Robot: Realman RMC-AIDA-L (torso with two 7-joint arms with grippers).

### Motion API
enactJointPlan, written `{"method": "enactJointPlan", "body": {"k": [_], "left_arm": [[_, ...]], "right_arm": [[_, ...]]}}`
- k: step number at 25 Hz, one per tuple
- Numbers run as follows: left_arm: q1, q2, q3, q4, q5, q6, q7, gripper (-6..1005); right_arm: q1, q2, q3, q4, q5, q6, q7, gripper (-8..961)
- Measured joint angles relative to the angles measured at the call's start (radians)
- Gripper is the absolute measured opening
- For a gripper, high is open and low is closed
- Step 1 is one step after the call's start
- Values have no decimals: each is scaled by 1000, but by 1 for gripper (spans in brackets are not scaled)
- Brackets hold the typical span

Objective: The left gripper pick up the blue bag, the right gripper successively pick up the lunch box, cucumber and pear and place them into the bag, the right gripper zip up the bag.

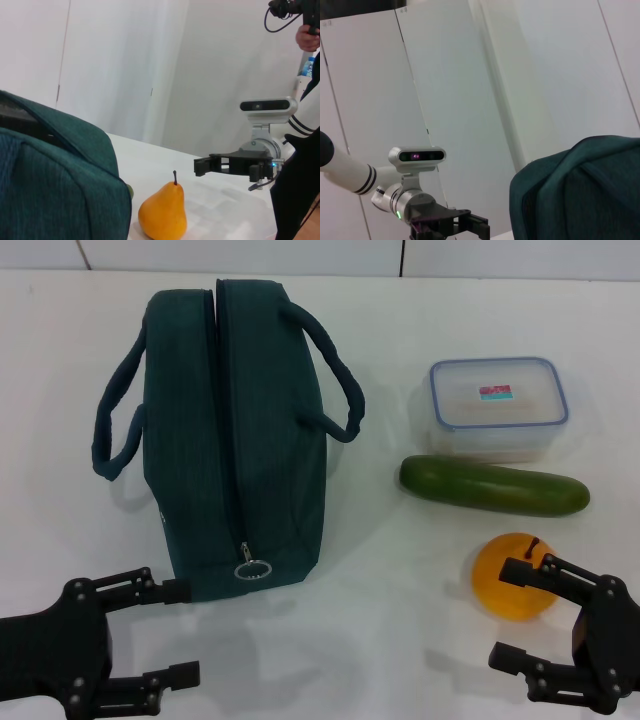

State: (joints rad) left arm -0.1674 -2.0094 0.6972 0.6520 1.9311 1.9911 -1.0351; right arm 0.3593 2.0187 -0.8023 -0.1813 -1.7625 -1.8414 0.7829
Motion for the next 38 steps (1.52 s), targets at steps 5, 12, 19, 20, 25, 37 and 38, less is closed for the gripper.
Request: {"method": "enactJointPlan", "body": {"k": [5,12,19,20,25,37,38], "left_arm": [[1,0,-11,0,-1,0,0,790],[8,3,-29,0,-26,21,-67,793],[-17,10,-190,0,-64,37,-336,794],[-24,10,-213,0,-65,36,-375,794],[-66,19,-287,15,-65,28,-538,793],[-150,59,-306,160,-49,-63,-835,788],[-164,59,-306,187,-39,-68,-871,787]], "right_arm": [[3,0,1,0,0,0,0,857],[0,0,7,0,0,1,-1,856],[2,0,8,0,0,0,0,856],[3,0,8,0,0,0,0,856],[3,0,8,0,0,0,0,856],[4,0,8,0,2,0,3,856],[4,0,8,0,2,1,3,856]]}}
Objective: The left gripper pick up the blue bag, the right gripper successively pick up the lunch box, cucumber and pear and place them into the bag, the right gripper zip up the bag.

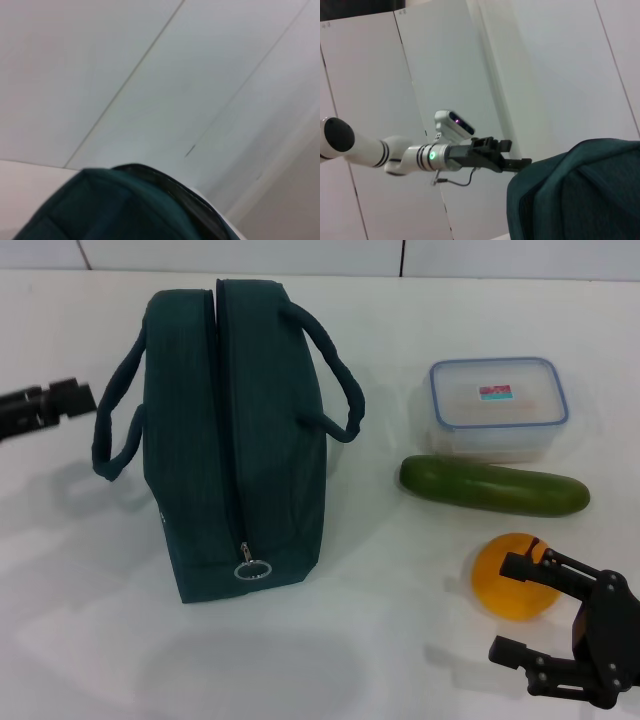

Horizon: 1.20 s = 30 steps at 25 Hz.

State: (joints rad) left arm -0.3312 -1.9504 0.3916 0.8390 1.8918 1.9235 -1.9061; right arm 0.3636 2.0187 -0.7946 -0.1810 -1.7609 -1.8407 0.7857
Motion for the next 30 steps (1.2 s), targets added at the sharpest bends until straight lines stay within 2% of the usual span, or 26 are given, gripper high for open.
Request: {"method": "enactJointPlan", "body": {"k": [8,13,16,20,27,30], "left_arm": [[-102,-3,20,219,123,-54,-310,781],[-167,0,162,428,279,-76,-573,777],[-203,1,272,493,341,-76,-699,775],[-241,0,344,524,363,-75,-772,772],[-255,-3,354,503,378,-76,-787,766],[-267,-13,364,492,420,-79,-786,764]], "right_arm": [[0,0,0,0,0,1,1,856],[0,0,0,-1,1,2,2,855],[0,-1,0,-2,8,0,3,855],[0,-1,-1,-2,11,-1,2,855],[0,-2,-6,0,11,-2,0,855],[0,-2,-6,0,11,0,-1,855]]}}
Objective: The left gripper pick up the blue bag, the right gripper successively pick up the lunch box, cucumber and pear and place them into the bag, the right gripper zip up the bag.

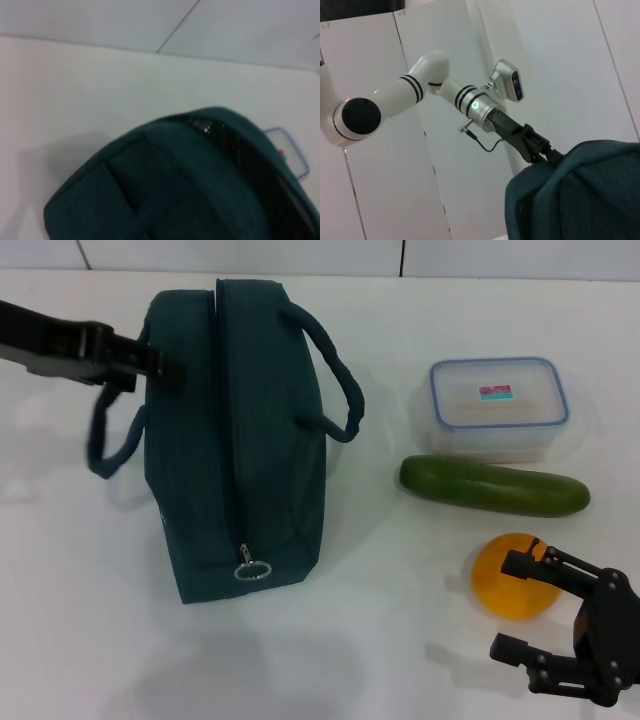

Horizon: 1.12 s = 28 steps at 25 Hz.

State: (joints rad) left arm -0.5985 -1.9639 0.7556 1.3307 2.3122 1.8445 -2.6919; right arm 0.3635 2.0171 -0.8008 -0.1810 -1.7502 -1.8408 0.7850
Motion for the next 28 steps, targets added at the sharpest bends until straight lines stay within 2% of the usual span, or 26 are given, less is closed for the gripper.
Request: {"method": "enactJointPlan", "body": {"k": [5,13,20,24,28], "left_arm": [[-12,-18,27,-13,44,-16,10,760],[-7,-18,17,-23,8,-21,52,754],[-8,-15,23,-34,10,-19,85,476],[-20,-1,23,-69,13,-17,72,342],[-25,2,22,-77,12,-16,64,187]], "right_arm": [[0,1,1,0,0,1,-2,855],[0,2,2,5,0,2,-2,855],[0,2,6,13,0,7,-3,854],[0,2,5,13,0,7,-3,854],[-1,2,6,13,0,5,-3,854]]}}
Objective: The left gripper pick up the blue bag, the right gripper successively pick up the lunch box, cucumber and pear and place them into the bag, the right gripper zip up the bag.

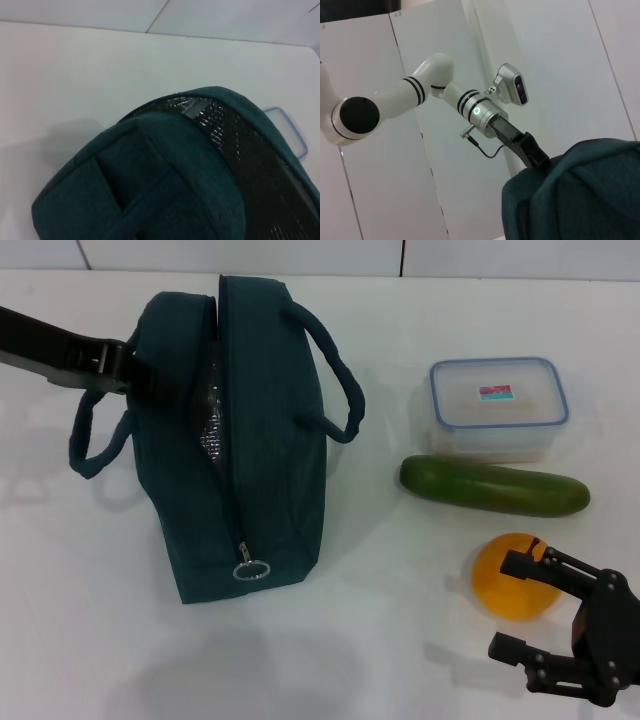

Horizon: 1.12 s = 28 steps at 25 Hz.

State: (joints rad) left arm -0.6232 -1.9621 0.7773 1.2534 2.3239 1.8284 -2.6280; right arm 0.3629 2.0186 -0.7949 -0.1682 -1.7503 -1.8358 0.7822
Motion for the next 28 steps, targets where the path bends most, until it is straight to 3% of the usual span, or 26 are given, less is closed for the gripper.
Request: {"method": "enactJointPlan", "body": {"k": [2,8,12,16,20,28], "left_arm": [[-3,0,0,0,-2,1,-10,107],[-8,10,0,0,-39,10,-39,67],[-3,23,-1,0,-122,26,-70,50],[-2,28,-1,0,-153,29,-88,45],[-4,29,-1,-8,-159,29,-92,43],[-5,37,-1,-31,-195,31,-98,42]], "right_arm": [[-1,0,1,0,0,-3,0,854],[-5,-2,2,9,50,-25,8,854],[-16,-4,2,95,235,-64,24,854],[-28,-5,4,187,473,-61,191,854],[-32,-5,4,215,551,-52,284,854],[-39,-5,3,246,704,166,671,854]]}}
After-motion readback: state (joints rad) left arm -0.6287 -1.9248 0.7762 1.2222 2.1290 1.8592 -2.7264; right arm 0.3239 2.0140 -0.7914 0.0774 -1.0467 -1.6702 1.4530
